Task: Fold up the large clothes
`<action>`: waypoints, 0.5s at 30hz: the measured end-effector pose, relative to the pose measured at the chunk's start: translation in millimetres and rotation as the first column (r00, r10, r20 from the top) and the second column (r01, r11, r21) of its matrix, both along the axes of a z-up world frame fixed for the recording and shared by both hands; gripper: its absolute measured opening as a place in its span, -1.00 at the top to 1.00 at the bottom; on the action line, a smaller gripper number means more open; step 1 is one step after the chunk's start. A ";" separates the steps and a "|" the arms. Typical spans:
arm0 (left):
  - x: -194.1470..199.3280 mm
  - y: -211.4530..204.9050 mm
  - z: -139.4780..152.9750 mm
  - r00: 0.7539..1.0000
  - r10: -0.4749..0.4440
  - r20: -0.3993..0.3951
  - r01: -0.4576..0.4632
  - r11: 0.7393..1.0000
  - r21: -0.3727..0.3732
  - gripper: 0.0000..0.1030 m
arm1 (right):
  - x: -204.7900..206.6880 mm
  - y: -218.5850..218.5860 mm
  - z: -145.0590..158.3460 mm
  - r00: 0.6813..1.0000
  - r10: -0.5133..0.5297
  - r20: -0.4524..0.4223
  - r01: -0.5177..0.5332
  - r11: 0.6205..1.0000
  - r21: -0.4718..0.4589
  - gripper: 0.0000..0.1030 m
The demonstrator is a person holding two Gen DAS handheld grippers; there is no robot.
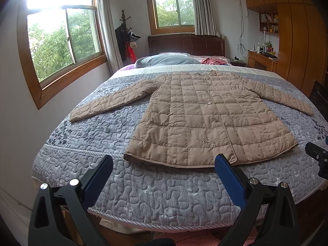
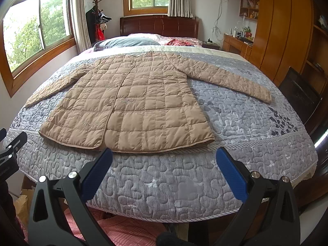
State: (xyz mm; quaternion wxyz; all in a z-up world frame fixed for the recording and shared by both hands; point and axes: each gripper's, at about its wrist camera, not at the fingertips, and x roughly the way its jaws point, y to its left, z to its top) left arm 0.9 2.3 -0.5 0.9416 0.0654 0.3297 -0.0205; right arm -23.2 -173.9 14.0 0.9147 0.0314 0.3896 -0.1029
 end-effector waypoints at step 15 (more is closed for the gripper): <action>1.3 1.8 2.2 1.000 -0.001 0.000 0.001 1.000 -0.001 -0.93 | -0.5 -0.2 1.4 1.000 0.001 0.000 -0.001 1.000 -0.001 -0.94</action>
